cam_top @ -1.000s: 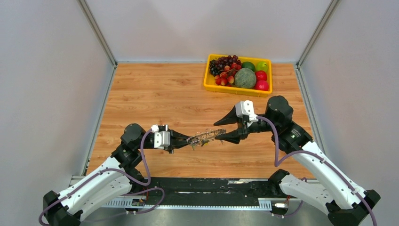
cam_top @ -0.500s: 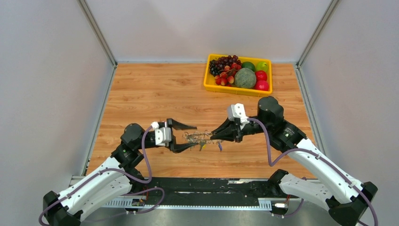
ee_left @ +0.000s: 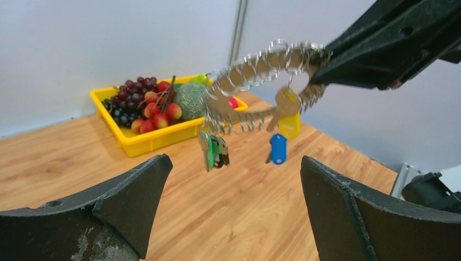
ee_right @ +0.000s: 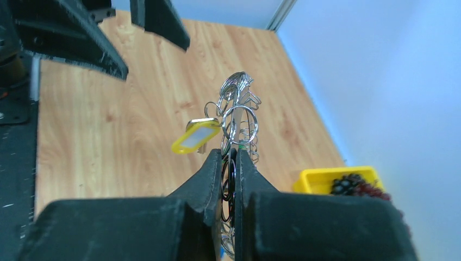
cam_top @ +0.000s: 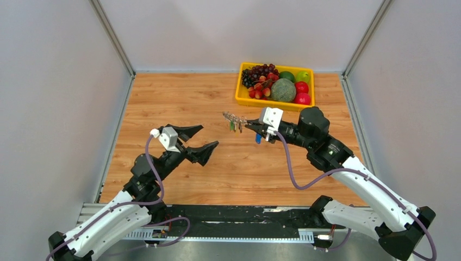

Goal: Remove the keys from the keyring

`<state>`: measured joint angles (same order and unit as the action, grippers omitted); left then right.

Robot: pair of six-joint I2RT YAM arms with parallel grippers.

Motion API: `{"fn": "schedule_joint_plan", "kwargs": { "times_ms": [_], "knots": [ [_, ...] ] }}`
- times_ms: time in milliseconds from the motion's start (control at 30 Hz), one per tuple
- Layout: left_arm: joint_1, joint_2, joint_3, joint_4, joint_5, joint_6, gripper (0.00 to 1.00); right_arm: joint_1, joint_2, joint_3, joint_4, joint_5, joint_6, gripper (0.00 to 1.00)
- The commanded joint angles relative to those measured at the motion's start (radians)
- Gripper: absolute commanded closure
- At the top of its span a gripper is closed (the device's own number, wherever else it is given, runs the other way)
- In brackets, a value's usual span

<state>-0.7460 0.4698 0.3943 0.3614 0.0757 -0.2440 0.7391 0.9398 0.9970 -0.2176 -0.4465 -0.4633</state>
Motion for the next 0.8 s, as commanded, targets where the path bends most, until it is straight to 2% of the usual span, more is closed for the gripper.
{"fn": "schedule_joint_plan", "kwargs": {
  "times_ms": [0,133,300,600,767],
  "knots": [
    [-0.003,0.086,0.003,0.102,0.049,-0.073,0.00,0.010,0.033,0.115,0.139,-0.031,-0.150,1.00],
    [-0.003,0.180,0.032,0.199,0.176,-0.013,0.00,0.013,0.059,0.144,0.158,-0.110,-0.172,1.00],
    [-0.002,0.251,0.089,0.247,0.326,0.106,0.05,0.025,0.065,0.155,0.168,-0.127,-0.174,1.00],
    [-0.002,0.300,0.108,0.372,0.412,0.177,0.14,0.040,0.061,0.153,0.172,-0.176,-0.178,1.00],
    [-0.003,0.337,0.134,0.385,0.432,0.166,0.24,0.054,0.066,0.146,0.174,-0.176,-0.178,1.00]
  ]
}}
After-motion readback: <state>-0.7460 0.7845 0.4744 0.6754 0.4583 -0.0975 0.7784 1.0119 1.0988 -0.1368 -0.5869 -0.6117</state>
